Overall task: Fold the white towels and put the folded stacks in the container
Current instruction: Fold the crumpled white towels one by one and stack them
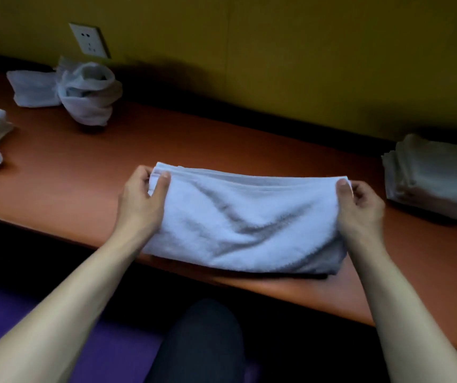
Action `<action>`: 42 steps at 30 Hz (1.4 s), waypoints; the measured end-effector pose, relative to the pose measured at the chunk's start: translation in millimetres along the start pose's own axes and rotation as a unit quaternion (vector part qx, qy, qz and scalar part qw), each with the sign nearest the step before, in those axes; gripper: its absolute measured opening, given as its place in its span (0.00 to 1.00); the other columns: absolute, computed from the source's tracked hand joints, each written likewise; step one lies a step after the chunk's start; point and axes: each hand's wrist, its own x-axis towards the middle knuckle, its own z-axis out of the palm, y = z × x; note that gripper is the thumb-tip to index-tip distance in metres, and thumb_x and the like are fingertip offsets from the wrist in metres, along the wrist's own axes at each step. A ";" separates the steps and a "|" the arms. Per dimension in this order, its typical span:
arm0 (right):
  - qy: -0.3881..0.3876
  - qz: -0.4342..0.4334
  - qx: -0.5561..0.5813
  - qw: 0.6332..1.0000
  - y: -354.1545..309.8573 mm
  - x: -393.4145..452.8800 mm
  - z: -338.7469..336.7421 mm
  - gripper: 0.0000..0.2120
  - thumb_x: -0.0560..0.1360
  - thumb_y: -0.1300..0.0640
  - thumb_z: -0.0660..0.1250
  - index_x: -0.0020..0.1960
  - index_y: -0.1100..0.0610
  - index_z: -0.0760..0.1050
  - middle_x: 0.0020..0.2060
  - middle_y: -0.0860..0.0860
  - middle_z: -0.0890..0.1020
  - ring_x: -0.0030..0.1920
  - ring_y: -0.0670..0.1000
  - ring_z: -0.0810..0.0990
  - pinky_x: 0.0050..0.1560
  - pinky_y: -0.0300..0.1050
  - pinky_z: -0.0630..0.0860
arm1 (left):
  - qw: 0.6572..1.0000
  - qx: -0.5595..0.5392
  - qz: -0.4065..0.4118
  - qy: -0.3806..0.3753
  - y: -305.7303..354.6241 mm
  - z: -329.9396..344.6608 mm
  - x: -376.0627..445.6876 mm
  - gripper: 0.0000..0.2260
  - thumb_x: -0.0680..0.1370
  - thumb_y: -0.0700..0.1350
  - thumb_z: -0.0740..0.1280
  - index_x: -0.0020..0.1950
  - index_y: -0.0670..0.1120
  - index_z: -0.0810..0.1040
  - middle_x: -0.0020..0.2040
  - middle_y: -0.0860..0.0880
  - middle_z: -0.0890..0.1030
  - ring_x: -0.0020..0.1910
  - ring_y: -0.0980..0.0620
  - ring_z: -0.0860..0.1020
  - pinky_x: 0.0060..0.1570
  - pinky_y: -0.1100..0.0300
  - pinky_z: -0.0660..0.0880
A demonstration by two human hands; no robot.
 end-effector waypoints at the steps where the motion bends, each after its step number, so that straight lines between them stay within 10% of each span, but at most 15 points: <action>1: -0.002 -0.005 -0.006 1.000 0.4 10.0 6.3 0.10 0.81 0.52 0.64 0.44 0.56 0.77 0.35 0.50 0.75 0.34 0.42 0.69 0.35 0.40 0.66 | 1.000 0.002 -0.002 0.000 -1.9 5.5 12.1 0.12 0.81 0.53 0.65 0.42 0.47 0.71 0.33 0.50 0.73 0.31 0.51 0.70 0.34 0.52 0.66; 9: 0.009 0.030 -0.100 0.994 27.5 48.0 51.2 0.11 0.80 0.49 0.65 0.49 0.56 0.78 0.41 0.52 0.80 0.44 0.54 0.79 0.42 0.46 0.71 | 0.997 0.082 -0.010 0.007 -22.3 43.2 53.3 0.12 0.81 0.53 0.65 0.56 0.45 0.75 0.47 0.49 0.79 0.49 0.41 0.78 0.46 0.51 0.71; 12: -0.007 0.062 -0.151 0.987 37.2 34.9 53.6 0.14 0.79 0.48 0.65 0.59 0.56 0.74 0.52 0.55 0.80 0.54 0.58 0.78 0.49 0.46 0.70 | 0.967 0.215 0.137 -0.002 -28.3 55.6 34.9 0.19 0.81 0.53 0.60 0.67 0.43 0.74 0.61 0.39 0.76 0.56 0.35 0.76 0.56 0.44 0.72; 16: -0.016 0.093 -0.240 0.966 40.4 -7.8 35.3 0.18 0.78 0.45 0.64 0.61 0.56 0.72 0.58 0.58 0.78 0.58 0.62 0.77 0.54 0.52 0.73 | 0.900 0.262 0.312 -0.154 -17.6 84.4 -29.5 0.23 0.81 0.55 0.57 0.74 0.51 0.71 0.75 0.43 0.70 0.70 0.38 0.70 0.68 0.44 0.68; 20: -0.028 0.142 -0.286 0.947 35.5 -52.7 15.5 0.20 0.77 0.41 0.64 0.58 0.57 0.72 0.53 0.58 0.80 0.53 0.62 0.78 0.49 0.52 0.72 | 0.860 0.347 0.274 -0.255 -27.0 99.5 -52.2 0.26 0.81 0.61 0.48 0.80 0.59 0.57 0.82 0.49 0.57 0.80 0.41 0.54 0.76 0.42 0.50; 29: -0.072 0.381 0.104 0.916 1.7 -49.8 -1.3 0.07 0.75 0.58 0.73 0.47 0.61 0.79 0.40 0.56 0.84 0.33 0.53 0.82 0.33 0.42 0.78 | 0.876 0.354 0.202 -0.256 -31.5 75.3 -50.4 0.28 0.81 0.62 0.43 0.80 0.58 0.58 0.82 0.47 0.56 0.80 0.42 0.53 0.77 0.44 0.45; 33: -0.068 0.309 0.159 0.935 -23.3 -55.6 12.4 0.06 0.77 0.63 0.68 0.42 0.57 0.79 0.29 0.48 0.82 0.26 0.45 0.79 0.29 0.38 0.73 | 0.919 0.345 0.097 -0.165 -66.1 35.1 -63.5 0.26 0.82 0.60 0.47 0.79 0.57 0.62 0.79 0.44 0.62 0.76 0.38 0.62 0.75 0.42 0.57; 42: -0.129 0.035 -0.001 0.991 -108.4 -89.1 122.5 0.09 0.76 0.59 0.66 0.37 0.57 0.75 0.26 0.47 0.72 0.30 0.47 0.69 0.30 0.38 0.65 | 0.959 0.196 0.081 -0.190 -92.1 19.3 -66.1 0.28 0.81 0.62 0.49 0.80 0.57 0.60 0.81 0.48 0.57 0.80 0.47 0.53 0.78 0.54 0.46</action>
